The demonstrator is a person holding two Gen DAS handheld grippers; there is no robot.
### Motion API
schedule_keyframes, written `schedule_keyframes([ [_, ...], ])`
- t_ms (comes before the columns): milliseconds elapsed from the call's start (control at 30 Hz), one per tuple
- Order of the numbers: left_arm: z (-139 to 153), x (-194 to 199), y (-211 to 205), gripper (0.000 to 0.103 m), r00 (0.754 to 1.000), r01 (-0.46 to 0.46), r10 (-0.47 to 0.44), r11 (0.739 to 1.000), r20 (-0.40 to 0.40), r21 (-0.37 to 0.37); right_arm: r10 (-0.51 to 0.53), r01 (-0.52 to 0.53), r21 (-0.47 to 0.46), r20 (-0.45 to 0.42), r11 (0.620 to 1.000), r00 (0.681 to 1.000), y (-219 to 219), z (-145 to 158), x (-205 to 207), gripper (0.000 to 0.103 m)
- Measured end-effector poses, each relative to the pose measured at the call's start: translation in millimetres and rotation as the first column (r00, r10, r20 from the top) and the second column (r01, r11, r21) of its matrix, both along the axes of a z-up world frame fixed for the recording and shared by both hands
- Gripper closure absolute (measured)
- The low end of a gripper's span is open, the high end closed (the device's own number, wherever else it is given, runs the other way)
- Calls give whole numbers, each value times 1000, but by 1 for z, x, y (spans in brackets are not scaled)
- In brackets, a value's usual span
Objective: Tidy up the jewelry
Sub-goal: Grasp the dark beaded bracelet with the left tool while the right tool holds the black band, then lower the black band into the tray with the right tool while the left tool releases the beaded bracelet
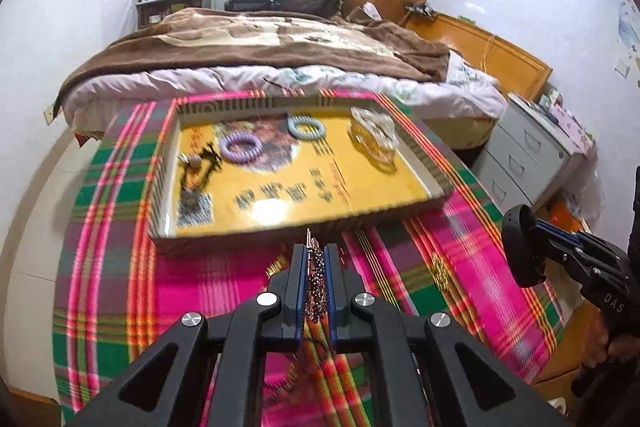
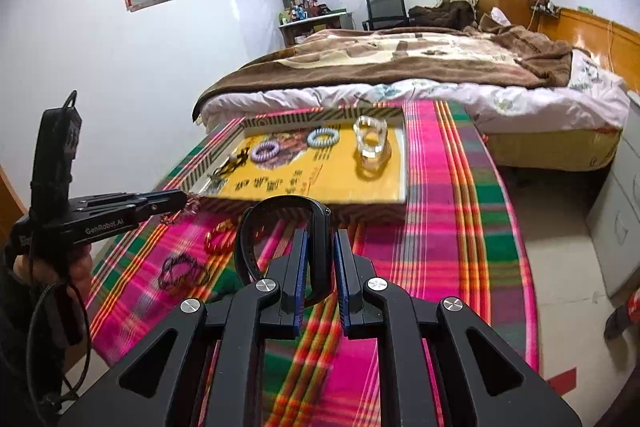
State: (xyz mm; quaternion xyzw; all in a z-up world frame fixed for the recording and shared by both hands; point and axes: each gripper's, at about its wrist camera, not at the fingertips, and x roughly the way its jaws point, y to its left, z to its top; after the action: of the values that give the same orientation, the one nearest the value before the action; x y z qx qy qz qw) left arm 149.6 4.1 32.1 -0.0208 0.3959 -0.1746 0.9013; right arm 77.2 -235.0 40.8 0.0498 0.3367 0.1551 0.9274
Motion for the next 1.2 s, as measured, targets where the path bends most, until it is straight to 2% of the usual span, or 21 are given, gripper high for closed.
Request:
schedule_keyframes([
  [200,16,31,13,95,999,-40,40,999,23,-5,13,-12,-35,21,999,1000,15,13,34,89],
  [433,14,80,18,95,999,-48,48,999,10,-4,0,-2,-51,-43,999,999,27,4,102,90],
  [800,-35,149,13,95,993,-48,47,999,-104,-1,-20,-10,-147,-202,989,979,49,-49,192,90],
  [1033,-61,167,6,95,987,-40,43,999,-157,24,-25,-19,-177,-244,984,970,57,-68,214,89],
  [1200,-63,170,6,95,986,-41,45,999,-158,26,-30,-22,-193,-261,981,965,58,-75,219,89],
])
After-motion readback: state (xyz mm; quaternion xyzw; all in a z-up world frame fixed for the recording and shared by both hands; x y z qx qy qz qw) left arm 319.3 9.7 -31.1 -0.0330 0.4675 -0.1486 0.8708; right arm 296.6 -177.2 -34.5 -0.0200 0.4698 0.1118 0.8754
